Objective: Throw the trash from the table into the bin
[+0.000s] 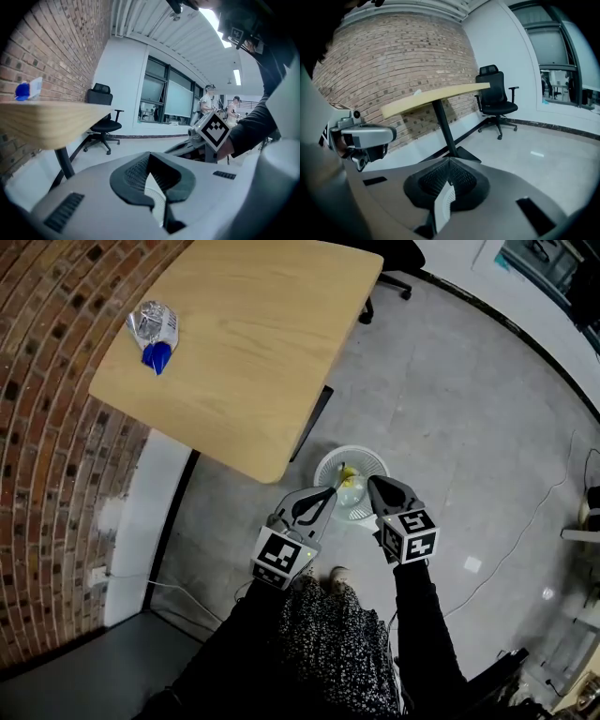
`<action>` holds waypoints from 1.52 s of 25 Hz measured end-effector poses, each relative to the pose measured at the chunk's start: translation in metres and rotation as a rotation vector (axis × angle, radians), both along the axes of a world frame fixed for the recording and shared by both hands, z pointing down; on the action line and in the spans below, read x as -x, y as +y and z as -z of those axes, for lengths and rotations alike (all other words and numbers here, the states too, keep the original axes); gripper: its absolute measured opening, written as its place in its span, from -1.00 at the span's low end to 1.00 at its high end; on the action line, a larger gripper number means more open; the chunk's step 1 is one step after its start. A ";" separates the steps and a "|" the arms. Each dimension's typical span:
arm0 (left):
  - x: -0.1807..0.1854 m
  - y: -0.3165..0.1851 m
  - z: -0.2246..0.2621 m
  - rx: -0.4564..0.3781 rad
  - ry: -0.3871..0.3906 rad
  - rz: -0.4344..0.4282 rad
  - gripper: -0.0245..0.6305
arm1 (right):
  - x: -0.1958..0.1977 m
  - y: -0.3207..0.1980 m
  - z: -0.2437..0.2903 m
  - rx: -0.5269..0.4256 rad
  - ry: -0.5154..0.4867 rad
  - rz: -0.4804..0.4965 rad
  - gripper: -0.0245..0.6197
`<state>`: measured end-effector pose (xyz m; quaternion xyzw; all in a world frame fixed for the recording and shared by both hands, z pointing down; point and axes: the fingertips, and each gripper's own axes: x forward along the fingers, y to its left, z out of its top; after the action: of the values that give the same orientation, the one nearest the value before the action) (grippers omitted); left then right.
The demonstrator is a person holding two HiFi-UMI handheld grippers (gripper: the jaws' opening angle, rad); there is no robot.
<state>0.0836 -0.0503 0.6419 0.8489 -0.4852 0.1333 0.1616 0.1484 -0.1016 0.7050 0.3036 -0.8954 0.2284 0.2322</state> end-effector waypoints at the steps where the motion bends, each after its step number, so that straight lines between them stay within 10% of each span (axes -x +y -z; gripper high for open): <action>1: 0.000 0.003 0.007 -0.002 0.001 0.004 -0.90 | 0.000 0.001 0.010 -0.009 -0.001 0.001 -0.88; 20: 0.011 0.015 0.189 -0.171 -0.054 0.059 -0.90 | -0.001 -0.003 0.224 -0.244 -0.072 0.122 -0.89; 38: 0.049 0.077 0.294 -0.319 -0.146 0.320 -0.90 | 0.027 0.040 0.333 -0.325 -0.267 0.284 -0.89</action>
<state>0.0347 0.0269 0.3475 0.7642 -0.6388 0.0887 0.0091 0.1215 -0.0618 0.3719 0.1751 -0.9768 0.0844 0.0898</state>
